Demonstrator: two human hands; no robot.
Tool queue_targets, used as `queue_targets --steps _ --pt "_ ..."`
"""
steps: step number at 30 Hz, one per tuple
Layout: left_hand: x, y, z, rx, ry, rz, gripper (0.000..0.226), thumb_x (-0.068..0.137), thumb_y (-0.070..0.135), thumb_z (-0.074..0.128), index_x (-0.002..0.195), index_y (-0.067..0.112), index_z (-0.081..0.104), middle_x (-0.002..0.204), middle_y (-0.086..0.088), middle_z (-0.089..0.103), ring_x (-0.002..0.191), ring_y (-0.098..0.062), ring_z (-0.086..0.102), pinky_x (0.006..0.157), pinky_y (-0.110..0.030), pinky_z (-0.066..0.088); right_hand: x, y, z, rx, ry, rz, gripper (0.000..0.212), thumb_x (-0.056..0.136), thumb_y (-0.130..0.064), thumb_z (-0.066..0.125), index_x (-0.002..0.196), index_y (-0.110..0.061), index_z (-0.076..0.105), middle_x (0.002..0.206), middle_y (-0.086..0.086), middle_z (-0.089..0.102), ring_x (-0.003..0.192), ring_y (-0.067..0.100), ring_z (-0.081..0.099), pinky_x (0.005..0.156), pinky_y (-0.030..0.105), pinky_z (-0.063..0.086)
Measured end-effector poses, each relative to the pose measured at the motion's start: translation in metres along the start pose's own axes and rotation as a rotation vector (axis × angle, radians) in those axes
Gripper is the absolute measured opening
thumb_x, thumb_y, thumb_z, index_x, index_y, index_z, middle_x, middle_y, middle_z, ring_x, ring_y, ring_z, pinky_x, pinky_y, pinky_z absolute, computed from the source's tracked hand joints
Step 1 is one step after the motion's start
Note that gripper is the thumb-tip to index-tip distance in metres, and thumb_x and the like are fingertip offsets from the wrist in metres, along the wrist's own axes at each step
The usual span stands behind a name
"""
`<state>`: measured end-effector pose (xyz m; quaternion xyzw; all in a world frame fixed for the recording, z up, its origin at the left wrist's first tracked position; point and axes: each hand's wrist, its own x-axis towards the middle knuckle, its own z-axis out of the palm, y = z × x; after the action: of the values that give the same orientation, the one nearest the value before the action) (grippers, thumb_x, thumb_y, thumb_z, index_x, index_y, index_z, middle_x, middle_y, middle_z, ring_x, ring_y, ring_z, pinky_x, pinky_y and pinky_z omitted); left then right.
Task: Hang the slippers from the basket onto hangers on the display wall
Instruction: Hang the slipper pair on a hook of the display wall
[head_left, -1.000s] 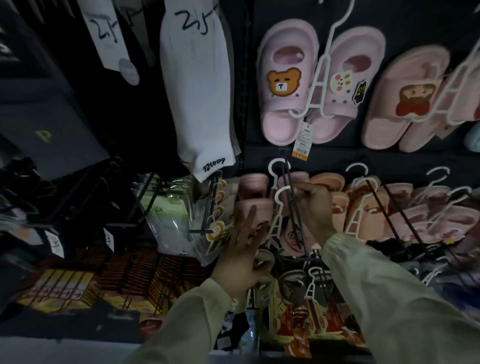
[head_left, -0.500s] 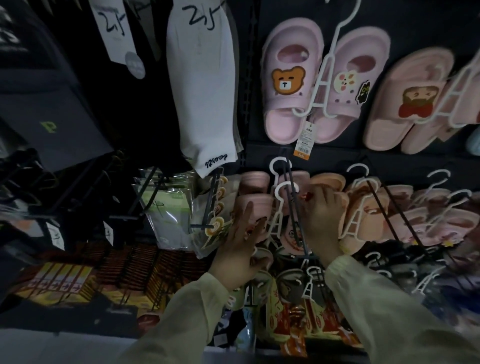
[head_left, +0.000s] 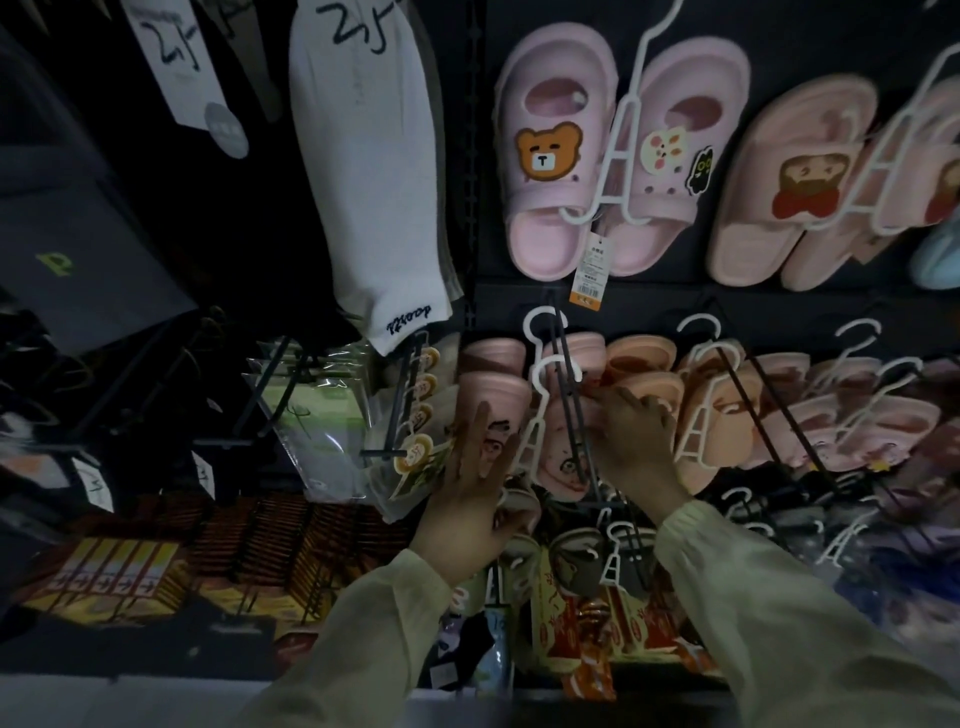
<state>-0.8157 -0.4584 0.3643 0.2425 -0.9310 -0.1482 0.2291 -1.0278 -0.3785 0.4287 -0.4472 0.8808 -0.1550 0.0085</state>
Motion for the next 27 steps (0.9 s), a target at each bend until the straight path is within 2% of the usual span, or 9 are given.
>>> queue_targets --steps 3,6,8,11,14,17,20,24,27 --pt "-0.002 0.001 0.0 0.021 -0.004 -0.015 0.08 0.089 0.061 0.042 0.158 0.037 0.009 0.167 -0.004 -0.012 0.152 -0.037 0.002 0.1 -0.054 0.05 0.014 0.002 -0.005 0.036 0.004 -0.095 0.031 0.09 -0.022 0.054 0.118 -0.031 0.064 0.115 0.002 0.067 0.108 0.042 0.053 0.084 0.048 0.043" --pt "-0.001 -0.004 0.002 0.023 -0.055 0.005 0.082 0.09 0.055 0.051 0.159 0.035 0.01 0.166 -0.002 -0.017 0.153 -0.035 -0.007 0.106 -0.058 0.043 0.027 0.004 -0.007 0.112 0.084 -0.146 0.024 0.088 -0.01 0.059 0.103 -0.025 0.072 0.104 0.003 0.072 0.1 0.035 0.062 0.078 0.047 0.05" --pt "0.0 -0.004 0.001 0.02 -0.063 0.026 0.079 0.091 0.054 0.051 0.159 0.033 0.015 0.166 -0.002 -0.016 0.153 -0.035 -0.006 0.108 -0.056 0.042 0.026 0.001 -0.006 0.125 0.137 -0.162 0.026 0.086 -0.005 0.059 0.104 -0.021 0.07 0.1 0.006 0.072 0.093 0.032 0.065 0.074 0.043 0.052" --pt "0.0 -0.002 0.001 0.019 -0.05 0.031 0.077 0.091 0.056 0.05 0.158 0.032 0.02 0.167 -0.001 -0.012 0.153 -0.036 0.0 0.109 -0.052 0.04 0.018 -0.005 0.003 0.111 0.204 -0.117 0.028 0.088 -0.003 0.059 0.114 -0.014 0.063 0.099 0.015 0.065 0.079 0.04 0.064 0.059 0.044 0.049" --pt "0.001 -0.002 0.001 0.015 -0.064 0.005 0.076 0.091 0.058 0.047 0.158 0.034 0.019 0.166 0.002 -0.015 0.153 -0.032 -0.004 0.114 -0.052 0.035 0.006 -0.013 0.011 0.126 0.157 -0.117 0.025 0.094 -0.014 0.055 0.118 -0.01 0.061 0.107 0.02 0.06 0.072 0.045 0.062 0.052 0.042 0.043" --pt "0.001 -0.003 0.001 0.023 -0.049 0.018 0.074 0.092 0.058 0.049 0.157 0.033 0.024 0.167 0.0 -0.008 0.153 -0.033 0.001 0.112 -0.054 0.038 0.0 -0.013 0.011 0.084 0.104 -0.155 0.043 0.091 -0.031 0.049 0.124 -0.004 0.056 0.12 0.023 0.053 0.07 0.047 0.061 0.054 0.037 0.035" --pt "0.001 -0.003 0.001 0.021 -0.072 0.015 0.074 0.091 0.059 0.046 0.156 0.032 0.025 0.167 -0.001 -0.004 0.152 -0.037 0.005 0.109 -0.057 0.041 0.004 -0.01 0.012 0.038 0.099 -0.173 0.051 0.088 -0.017 0.063 0.136 -0.006 0.05 0.129 0.02 0.049 0.081 0.046 0.061 0.058 0.037 0.035" --pt "-0.002 0.0 0.003 0.065 -0.096 -0.02 0.072 0.091 0.058 0.045 0.156 0.036 0.024 0.167 0.001 -0.002 0.153 -0.034 0.006 0.105 -0.057 0.044 0.01 -0.007 0.013 -0.025 0.144 -0.261 0.055 0.085 -0.002 0.062 0.138 -0.009 0.052 0.128 0.016 0.054 0.083 0.041 0.064 0.061 0.04 0.048" --pt "-0.005 0.005 0.002 0.063 -0.124 -0.034 0.07 0.089 0.056 0.044 0.155 0.037 0.025 0.167 0.001 -0.001 0.153 -0.033 0.003 0.104 -0.057 0.045 0.011 0.0 0.017 -0.041 0.155 -0.278 0.061 0.084 0.0 0.062 0.142 -0.011 0.048 0.136 0.016 0.052 0.089 0.042 0.063 0.069 0.042 0.05"
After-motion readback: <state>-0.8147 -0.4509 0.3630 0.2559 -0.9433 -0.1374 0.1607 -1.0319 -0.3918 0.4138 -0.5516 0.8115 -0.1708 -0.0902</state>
